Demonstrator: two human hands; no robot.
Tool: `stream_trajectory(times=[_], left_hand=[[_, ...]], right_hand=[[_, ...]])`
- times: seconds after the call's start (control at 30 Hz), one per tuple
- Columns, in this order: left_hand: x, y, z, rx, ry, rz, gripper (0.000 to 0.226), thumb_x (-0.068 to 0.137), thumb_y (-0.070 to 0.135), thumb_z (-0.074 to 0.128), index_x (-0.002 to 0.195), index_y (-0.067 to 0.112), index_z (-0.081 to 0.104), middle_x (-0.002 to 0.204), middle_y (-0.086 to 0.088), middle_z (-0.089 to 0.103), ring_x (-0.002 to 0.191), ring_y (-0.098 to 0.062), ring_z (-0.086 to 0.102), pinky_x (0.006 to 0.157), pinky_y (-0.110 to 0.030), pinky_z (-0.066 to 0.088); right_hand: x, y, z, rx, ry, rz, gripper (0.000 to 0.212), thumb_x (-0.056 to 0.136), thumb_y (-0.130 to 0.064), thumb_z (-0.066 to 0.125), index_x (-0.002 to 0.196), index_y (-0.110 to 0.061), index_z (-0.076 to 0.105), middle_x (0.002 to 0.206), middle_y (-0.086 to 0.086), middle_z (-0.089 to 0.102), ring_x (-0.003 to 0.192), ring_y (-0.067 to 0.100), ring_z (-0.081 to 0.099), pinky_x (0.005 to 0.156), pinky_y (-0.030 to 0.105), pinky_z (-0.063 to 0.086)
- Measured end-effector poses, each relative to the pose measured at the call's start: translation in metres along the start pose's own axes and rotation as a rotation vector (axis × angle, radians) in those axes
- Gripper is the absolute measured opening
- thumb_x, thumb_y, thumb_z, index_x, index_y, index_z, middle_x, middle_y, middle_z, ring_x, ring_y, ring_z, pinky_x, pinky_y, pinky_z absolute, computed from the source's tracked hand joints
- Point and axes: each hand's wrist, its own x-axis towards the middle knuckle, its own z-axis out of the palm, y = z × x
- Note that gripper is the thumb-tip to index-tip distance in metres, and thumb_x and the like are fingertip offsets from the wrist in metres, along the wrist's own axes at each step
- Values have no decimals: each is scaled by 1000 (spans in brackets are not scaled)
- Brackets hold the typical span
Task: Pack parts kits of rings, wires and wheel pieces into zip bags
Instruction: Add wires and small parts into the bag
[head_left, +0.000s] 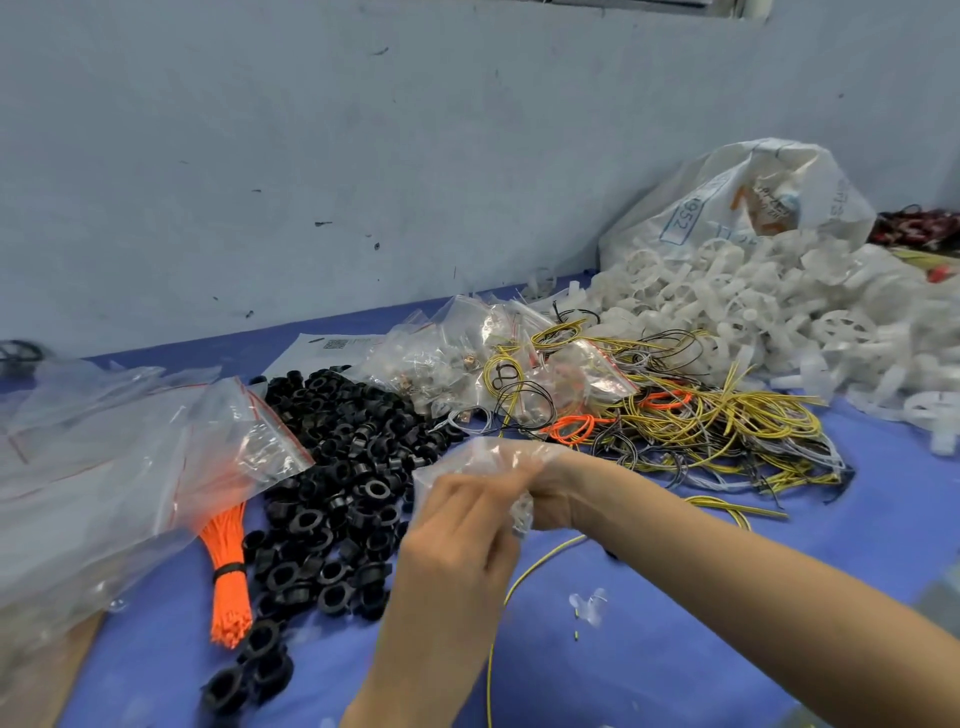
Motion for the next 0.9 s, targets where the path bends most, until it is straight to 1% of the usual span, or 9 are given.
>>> stream_trajectory(times=[0.1,0.3,0.4,0.5,0.6,0.67,0.73,0.8,0.9], left_hand=[[0,-9,-8,62,-6,-155,66,72,-16,70,120,28,58,113,9,41,84,-3,47,75,-13,43],[8,-13,-10,302,-147,-153,36,59,-17,67,83,10,64,82,-6,56,80,-21,41,68,-30,35],[10,-3,-16,354,-229,-194,33,54,-10,65,76,13,60,75,-3,56,70,-30,52,60,-38,40],[9,10,-15,152,-239,-272,25,61,-3,48,77,15,53,76,1,51,65,-28,50,55,-41,42],[11,19,-15,-20,-222,-301,27,61,-1,40,74,21,49,70,8,51,65,-12,47,58,-24,37],[15,18,-17,-92,-178,-337,30,61,-6,43,71,22,48,65,9,51,62,-7,46,56,-19,36],[18,18,-17,-154,-147,-384,30,60,-7,43,70,21,49,63,7,51,58,-6,44,54,-18,36],[19,20,-15,-220,-128,-437,29,59,-3,41,68,23,50,64,7,54,57,-5,45,51,-15,35],[16,25,-8,-308,-131,-482,31,57,1,36,67,27,51,66,10,56,58,-3,46,51,-10,33]], right_hand=[[-1,-7,16,45,-27,-19,47,94,4,36,63,-10,68,70,7,63,59,12,63,55,21,55],[-3,-5,21,265,145,-14,31,84,12,44,65,-2,63,66,10,56,54,17,58,53,28,53],[-4,-9,29,312,206,19,28,83,9,42,62,-8,47,64,4,41,53,10,44,51,20,44],[-6,-12,34,495,416,-41,38,97,3,25,67,-19,29,71,-4,20,59,7,22,46,19,31],[-13,-15,45,156,559,-144,49,101,-6,24,59,-30,21,70,-3,34,46,5,47,41,15,40],[-10,-13,48,-585,701,7,45,87,-8,40,54,-31,19,67,-4,37,55,9,50,50,19,39],[-15,-17,43,-1301,728,29,20,80,-7,43,62,-15,46,69,-3,46,75,16,50,62,22,43],[-10,-14,38,-1477,640,77,14,90,-15,48,81,-14,59,82,-3,56,89,17,55,72,26,50],[0,8,60,-1510,691,89,36,90,2,32,103,-20,57,95,-9,55,89,4,55,49,19,40]])
